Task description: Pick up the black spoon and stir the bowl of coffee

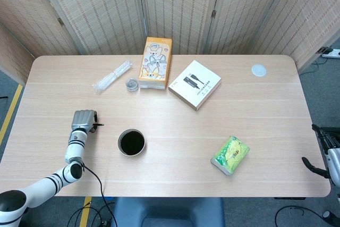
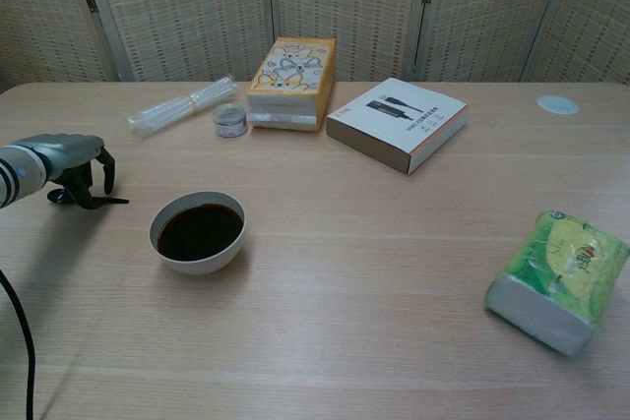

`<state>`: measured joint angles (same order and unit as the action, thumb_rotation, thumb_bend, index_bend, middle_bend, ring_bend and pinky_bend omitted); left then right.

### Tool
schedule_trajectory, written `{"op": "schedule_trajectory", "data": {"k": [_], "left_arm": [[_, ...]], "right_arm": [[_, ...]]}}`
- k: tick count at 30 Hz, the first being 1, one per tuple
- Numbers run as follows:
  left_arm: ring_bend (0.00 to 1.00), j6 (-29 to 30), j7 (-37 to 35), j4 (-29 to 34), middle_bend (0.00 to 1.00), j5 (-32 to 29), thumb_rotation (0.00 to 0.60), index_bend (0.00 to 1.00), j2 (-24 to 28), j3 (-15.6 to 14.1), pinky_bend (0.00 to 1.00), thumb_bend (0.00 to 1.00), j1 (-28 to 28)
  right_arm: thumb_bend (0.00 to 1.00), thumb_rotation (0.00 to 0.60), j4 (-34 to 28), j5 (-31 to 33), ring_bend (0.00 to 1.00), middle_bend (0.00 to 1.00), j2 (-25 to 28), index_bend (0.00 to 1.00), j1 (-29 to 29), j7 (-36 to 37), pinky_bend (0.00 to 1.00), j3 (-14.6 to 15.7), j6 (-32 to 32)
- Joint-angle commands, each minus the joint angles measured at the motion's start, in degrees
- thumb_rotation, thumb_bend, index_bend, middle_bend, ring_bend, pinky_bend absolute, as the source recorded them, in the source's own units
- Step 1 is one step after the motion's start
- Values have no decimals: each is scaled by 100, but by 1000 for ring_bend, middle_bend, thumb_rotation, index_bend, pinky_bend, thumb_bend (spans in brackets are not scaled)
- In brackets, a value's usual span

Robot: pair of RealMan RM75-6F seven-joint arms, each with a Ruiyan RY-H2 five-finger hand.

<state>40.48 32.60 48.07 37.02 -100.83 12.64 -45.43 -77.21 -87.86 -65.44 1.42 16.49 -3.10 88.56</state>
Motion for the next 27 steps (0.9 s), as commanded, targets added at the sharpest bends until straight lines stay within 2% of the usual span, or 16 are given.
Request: {"op": "schedule_trajectory", "data": {"k": [1, 27], "left_arm": [[946, -11, 32, -30, 1000, -34, 600, 512, -16, 4, 1000, 435, -17], [948, -56, 138, -185, 1000, -147, 600, 518, -165, 0, 1000, 457, -88]], "right_arm": [[168, 600, 11, 2, 303, 192, -7, 90, -6, 12, 203, -5, 15], [168, 600, 104, 31, 320, 192, -37, 90, -35, 93, 203, -12, 6]]}}
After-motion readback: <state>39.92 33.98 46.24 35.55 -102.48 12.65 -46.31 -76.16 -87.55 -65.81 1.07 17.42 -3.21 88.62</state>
